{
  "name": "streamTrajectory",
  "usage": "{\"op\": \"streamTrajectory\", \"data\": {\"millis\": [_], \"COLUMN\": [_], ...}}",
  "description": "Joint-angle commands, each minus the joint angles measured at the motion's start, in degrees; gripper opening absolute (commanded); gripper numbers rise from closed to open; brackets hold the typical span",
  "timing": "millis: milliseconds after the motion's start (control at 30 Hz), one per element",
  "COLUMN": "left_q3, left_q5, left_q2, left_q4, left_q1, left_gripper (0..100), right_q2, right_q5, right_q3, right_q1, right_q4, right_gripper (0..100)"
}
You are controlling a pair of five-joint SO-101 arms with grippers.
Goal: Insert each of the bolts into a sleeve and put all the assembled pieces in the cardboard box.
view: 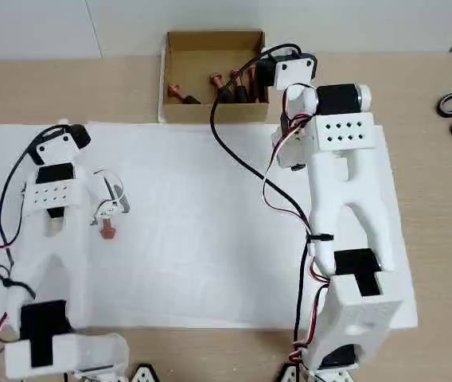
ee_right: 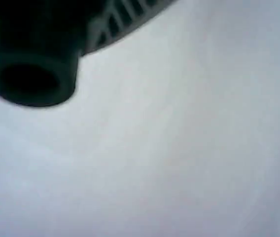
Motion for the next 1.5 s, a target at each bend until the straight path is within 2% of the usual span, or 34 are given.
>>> {"op": "streamTrajectory", "data": {"millis": [0, 133, 267, 367, 567, 700, 1067, 1200, 1300, 1467], "left_q3": [-2.5, -2.5, -2.6, -2.6, -2.5, -2.9, -15.8, -18.2, -18.6, -18.4], "left_q5": [-0.5, -0.5, -1.1, -4.7, -5.2, -5.2, -5.9, -15.0, -25.1, -43.3], "left_q2": [2.0, 4.7, 5.5, 5.3, 5.2, 4.8, -1.9, -1.9, -1.8, -1.8], "left_q4": [-1.9, -1.8, -1.9, -1.9, -1.4, -1.2, 15.6, 21.4, 23.4, 15.7], "left_q1": [-0.2, -0.2, 0.2, 0.3, 0.3, 2.6, 9.8, 11.9, 13.4, 13.6], "left_gripper": [20, 19, 7, 0, 1, 1, 1, 1, 1, 1], "right_q2": [-4.2, -4.2, -4.2, -4.2, -4.2, -4.2, -4.2, -4.3, -4.3, -4.3], "right_q5": [0.4, 0.4, 0.4, 0.4, 0.4, 0.4, 0.4, 0.4, 0.4, 0.4], "right_q3": [-2.5, -2.5, -2.5, -2.5, -2.5, -2.5, -2.5, -2.5, -2.5, -2.5], "right_q1": [0.6, 0.6, 0.6, 0.6, 0.6, 0.5, 0.7, 0.7, 0.7, 0.7], "right_q4": [0.5, 0.5, 0.5, 0.5, 0.5, 0.5, 0.5, 0.5, 0.5, 0.7], "right_gripper": [0.3, 0.3, 0.3, 0.3, 0.3, 0.3, 0.3, 0.3, 0.3, 0.3]}}
